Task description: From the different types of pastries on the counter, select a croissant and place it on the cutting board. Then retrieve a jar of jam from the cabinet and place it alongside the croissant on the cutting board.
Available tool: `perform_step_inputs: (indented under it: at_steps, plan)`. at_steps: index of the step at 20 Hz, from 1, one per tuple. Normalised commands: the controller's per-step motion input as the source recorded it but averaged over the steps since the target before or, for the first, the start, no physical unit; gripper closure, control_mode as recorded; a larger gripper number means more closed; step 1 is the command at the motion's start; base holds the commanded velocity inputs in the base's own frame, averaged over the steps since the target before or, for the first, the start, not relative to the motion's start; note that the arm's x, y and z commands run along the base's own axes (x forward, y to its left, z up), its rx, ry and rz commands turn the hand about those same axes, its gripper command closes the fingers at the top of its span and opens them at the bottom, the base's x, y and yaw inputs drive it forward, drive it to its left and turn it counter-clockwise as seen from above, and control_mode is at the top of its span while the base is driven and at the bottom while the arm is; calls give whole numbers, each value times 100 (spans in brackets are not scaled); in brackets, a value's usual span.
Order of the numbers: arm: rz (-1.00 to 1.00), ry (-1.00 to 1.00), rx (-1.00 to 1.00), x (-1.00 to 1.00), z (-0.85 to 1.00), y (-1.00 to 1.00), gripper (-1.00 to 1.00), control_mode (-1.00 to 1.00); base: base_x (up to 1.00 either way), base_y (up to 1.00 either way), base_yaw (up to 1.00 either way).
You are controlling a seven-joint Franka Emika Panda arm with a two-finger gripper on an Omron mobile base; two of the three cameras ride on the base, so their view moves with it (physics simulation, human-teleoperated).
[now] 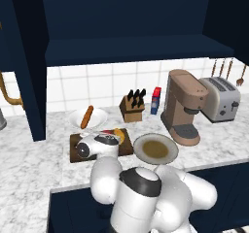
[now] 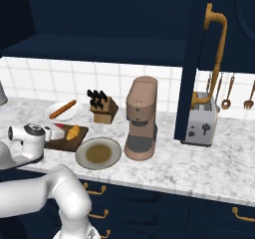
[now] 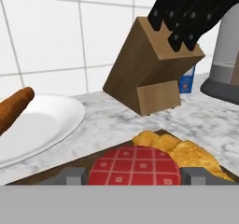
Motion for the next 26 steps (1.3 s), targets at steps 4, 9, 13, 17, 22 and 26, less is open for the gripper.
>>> perform_step_inputs:
  at_steps: [4,9,13,17,22,26]
  plan:
    - [0,-4,1,0,-31,0,-100,-100,0,0,0]
    - [0,-2,1,0,-3,0,-100,-100,0,0,0]
    - [0,1,0,0,11,0,-100,-100,0,0,0]
    - [-2,6,0,0,39,4,-100,-100,0,0,0]
    - [-1,1,-1,-1,17,2,-100,-100,0,0,0]
    - [-41,-42,-12,-17,-74,27,-100,-100,0,0,0]
